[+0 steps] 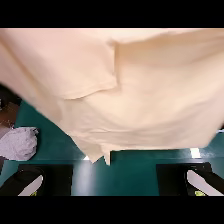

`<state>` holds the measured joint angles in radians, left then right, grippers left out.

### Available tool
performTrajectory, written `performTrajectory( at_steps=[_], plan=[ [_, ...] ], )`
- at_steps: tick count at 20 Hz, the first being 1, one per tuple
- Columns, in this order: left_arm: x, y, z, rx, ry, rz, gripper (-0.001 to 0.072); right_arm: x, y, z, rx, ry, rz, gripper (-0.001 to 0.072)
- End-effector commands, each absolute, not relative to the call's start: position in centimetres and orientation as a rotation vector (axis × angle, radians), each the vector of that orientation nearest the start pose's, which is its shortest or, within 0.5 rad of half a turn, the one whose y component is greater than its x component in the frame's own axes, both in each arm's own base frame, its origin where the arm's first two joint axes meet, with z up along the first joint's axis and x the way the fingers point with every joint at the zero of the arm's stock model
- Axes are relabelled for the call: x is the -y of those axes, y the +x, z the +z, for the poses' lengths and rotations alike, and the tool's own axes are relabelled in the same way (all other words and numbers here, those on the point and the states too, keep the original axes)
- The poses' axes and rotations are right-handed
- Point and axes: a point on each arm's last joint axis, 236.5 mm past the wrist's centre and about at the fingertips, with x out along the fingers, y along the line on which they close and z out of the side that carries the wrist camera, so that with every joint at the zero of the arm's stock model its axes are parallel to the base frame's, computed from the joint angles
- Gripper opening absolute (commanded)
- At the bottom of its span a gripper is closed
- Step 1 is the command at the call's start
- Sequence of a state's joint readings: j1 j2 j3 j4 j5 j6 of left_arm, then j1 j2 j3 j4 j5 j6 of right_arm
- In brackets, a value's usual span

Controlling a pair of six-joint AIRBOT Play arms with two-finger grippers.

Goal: Fold the shirts.

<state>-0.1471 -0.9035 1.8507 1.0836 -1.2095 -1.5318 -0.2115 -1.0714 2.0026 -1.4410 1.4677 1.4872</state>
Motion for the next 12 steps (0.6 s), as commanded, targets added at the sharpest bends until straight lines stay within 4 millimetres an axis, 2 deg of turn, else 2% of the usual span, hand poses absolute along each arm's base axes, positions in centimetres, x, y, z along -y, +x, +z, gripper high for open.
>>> performTrajectory(
  at_steps=[1, 4, 6, 8, 10, 12],
  plan=[
    [14.1, 36.6, 35.2, -0.503, -0.115, -0.494, 0.0028, 4.5, 39.3, 26.1, -0.887, 0.105, -0.034, 0.0011],
    [15.0, 44.6, 26.7, -0.654, -0.094, -0.48, 0.0028, 5.0, 44.3, 17.7, -1.025, 0.136, -0.026, 0.0011],
    [15.2, 49.6, 20.8, -0.708, -0.066, -0.463, 0.0028, 5.5, 48.0, 13.7, -1.012, 0.147, -0.034, 0.0011],
    [15.2, 53.6, 16.6, -0.702, -0.045, -0.443, 0.0028, 5.5, 51.2, 11.0, -0.973, 0.154, -0.04, 0.0011],
    [15.1, 56.4, 14.3, -0.663, -0.022, -0.424, 0.0028, 5.0, 54.0, 9.6, -0.919, 0.148, -0.034, 0.0011],
    [14.7, 58.7, 13.9, -0.596, -0.028, -0.39, 0.0028, 4.2, 56.5, 9.4, -0.842, 0.135, -0.024, 0.0011]
  ],
)
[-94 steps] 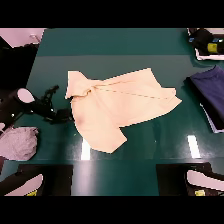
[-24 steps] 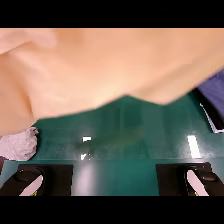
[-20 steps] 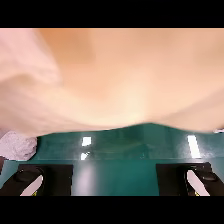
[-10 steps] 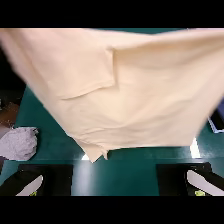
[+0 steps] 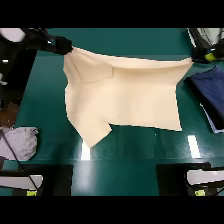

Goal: Fold the shirts.

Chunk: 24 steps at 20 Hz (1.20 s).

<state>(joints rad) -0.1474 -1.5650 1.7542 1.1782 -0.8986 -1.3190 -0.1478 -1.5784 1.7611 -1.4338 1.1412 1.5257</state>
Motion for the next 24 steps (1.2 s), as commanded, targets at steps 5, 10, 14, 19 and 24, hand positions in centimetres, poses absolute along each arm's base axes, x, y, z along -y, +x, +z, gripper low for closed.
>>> performTrajectory(
  at_steps=[5, 10, 14, 19, 24],
  plan=[
    [12.9, 60.8, 15.3, -0.489, 0.053, -0.321, 0.0028, 2.6, 58.9, 8.9, -0.772, 0.119, -0.004, 0.0011],
    [9.4, 58.1, 10.6, -0.718, 0.144, -0.304, 0.0029, 2.1, 56.0, 5.5, -0.951, 0.117, 0.011, 0.0011],
    [6.9, 53.0, 6.3, -1.002, 0.174, -0.35, 0.0029, 1.4, 51.9, 3.1, -1.154, 0.119, 0.034, 0.0011],
    [6.1, 50.8, 4.9, -1.109, 0.189, -0.363, 0.0028, 0.3, 48.6, 0.5, -1.305, 0.125, 0.06, 0.0011],
    [6.0, 47.8, -0.1, -1.249, 0.17, -0.38, 0.0029, -2.2, 48.0, -2.5, -1.326, 0.099, 0.094, 0.0011]
  ],
)
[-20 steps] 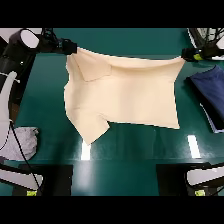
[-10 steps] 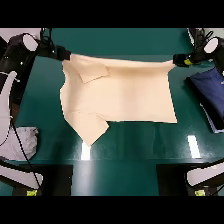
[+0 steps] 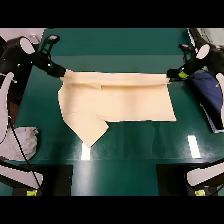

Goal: Fold the shirts.

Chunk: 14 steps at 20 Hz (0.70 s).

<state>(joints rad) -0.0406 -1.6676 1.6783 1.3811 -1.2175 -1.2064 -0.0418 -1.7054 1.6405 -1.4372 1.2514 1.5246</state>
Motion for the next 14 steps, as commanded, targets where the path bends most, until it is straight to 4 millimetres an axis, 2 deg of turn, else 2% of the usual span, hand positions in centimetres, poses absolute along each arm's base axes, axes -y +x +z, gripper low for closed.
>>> performTrajectory(
  at_steps=[1, 4, 5, 6, 7, 8, 10, 14],
  plan=[
    [6.0, 47.1, -1.1, -1.277, 0.165, -0.382, 0.0029, -2.6, 47.9, -2.7, -1.328, 0.094, 0.1, 0.0013],
    [6.0, 45.9, -2.7, -1.328, 0.136, -0.37, 0.003, -3.2, 47.9, -2.7, -1.327, 0.086, 0.111, 0.0015],
    [5.9, 45.9, -2.6, -1.331, 0.124, -0.354, 0.0066, -3.3, 47.8, -2.8, -1.332, 0.086, 0.112, 0.0024],
    [5.9, 45.8, -2.6, -1.335, 0.111, -0.345, 0.0342, -3.3, 47.4, -2.8, -1.346, 0.086, 0.113, 0.0106],
    [5.7, 45.5, -2.5, -1.349, 0.1, -0.329, 0.0612, -3.3, 47.0, -2.9, -1.363, 0.086, 0.115, 0.0288],
    [5.3, 45.1, -2.4, -1.372, 0.099, -0.307, 0.0606, -3.1, 46.5, -2.8, -1.383, 0.088, 0.114, 0.0337],
    [3.8, 44.0, -1.7, -1.428, 0.087, -0.247, 0.0608, -2.3, 45.4, -1.5, -1.402, 0.099, 0.105, 0.0337],
    [2.9, 42.5, 1.8, -1.366, -0.056, -0.179, 0.0608, -2.4, 43.4, 3.4, -1.364, 0.194, 0.203, 0.0336]
  ],
)
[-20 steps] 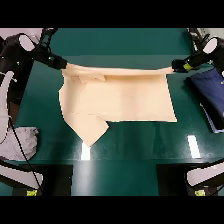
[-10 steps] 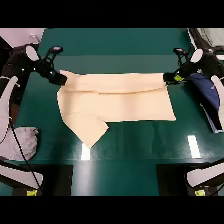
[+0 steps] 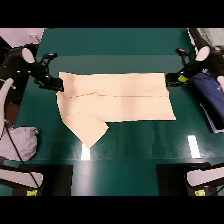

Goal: Fold the shirts.

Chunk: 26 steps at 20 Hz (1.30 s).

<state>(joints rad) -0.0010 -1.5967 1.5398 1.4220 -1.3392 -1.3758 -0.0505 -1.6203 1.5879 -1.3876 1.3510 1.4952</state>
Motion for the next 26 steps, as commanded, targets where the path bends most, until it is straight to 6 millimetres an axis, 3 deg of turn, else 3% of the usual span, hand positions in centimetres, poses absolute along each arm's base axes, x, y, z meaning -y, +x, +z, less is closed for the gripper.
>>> performTrajectory(
  at_steps=[1, 5, 9, 11, 14, 17, 26],
  plan=[
    [2.8, 41.5, 2.1, -1.35, -0.084, -0.163, 0.0608, -2.5, 43.3, 4.8, -1.334, 0.238, 0.227, 0.0336],
    [4.9, 34.3, -0.5, -1.362, -0.29, -0.107, 0.0608, -2.5, 43.4, 7.6, -1.25, 0.282, 0.257, 0.0334],
    [8.2, 27.1, -3.0, -1.365, -0.506, -0.128, 0.0608, -3.5, 43.3, 7.7, -1.252, 0.264, 0.283, 0.0335],
    [9.3, 24.9, -3.7, -1.365, -0.586, -0.128, 0.0608, -4.5, 43.2, 7.8, -1.253, 0.243, 0.307, 0.0335],
    [10.4, 23.3, -4.6, -1.381, -0.672, -0.128, 0.0608, -5.9, 43.2, 7.8, -1.253, 0.221, 0.335, 0.0335],
    [11.5, 23.0, -5.6, -1.374, -0.772, -0.125, 0.0608, -6.7, 43.1, 7.8, -1.253, 0.21, 0.351, 0.0335],
    [12.2, 22.8, -7.8, -1.333, -0.899, -0.086, 0.0607, -6.7, 42.6, 7.7, -1.277, 0.21, 0.356, 0.0335]
  ],
)
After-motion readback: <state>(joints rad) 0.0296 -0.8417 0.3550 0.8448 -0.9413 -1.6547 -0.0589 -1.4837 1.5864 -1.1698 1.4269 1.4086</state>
